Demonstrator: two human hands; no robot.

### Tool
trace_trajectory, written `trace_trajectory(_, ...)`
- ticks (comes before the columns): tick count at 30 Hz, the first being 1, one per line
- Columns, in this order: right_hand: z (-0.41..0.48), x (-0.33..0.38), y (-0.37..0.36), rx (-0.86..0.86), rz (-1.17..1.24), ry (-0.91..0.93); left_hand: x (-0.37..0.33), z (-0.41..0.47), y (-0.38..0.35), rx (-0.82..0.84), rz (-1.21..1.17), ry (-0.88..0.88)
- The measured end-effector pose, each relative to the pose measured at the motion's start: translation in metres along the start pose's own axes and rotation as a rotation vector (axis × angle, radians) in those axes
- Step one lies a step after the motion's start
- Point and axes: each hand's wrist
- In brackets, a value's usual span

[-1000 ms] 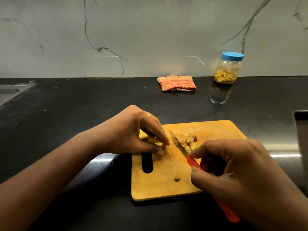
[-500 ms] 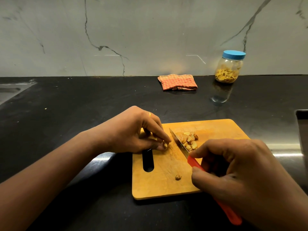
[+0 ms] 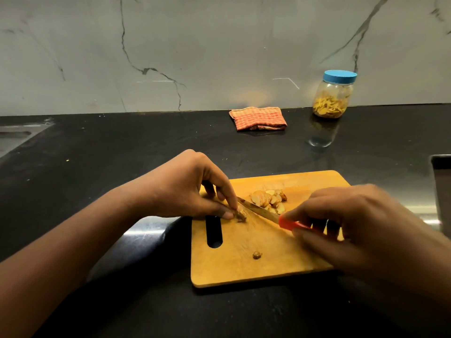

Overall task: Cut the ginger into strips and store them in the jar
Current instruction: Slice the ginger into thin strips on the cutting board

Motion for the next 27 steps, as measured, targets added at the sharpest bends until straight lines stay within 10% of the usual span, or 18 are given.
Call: trace_trajectory(27, -0.036, 0.035, -0.027, -0.097, 0.071, 0.12, -0.009, 0.006, -0.019, -0.191, 0.077, 0.059)
Point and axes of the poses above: each hand's wrist, its own z-axis towards the middle knuckle, its own y-axis out of the back of the hand, x = y × z, and after that the axes turned 8 degrees about -y, right-handed
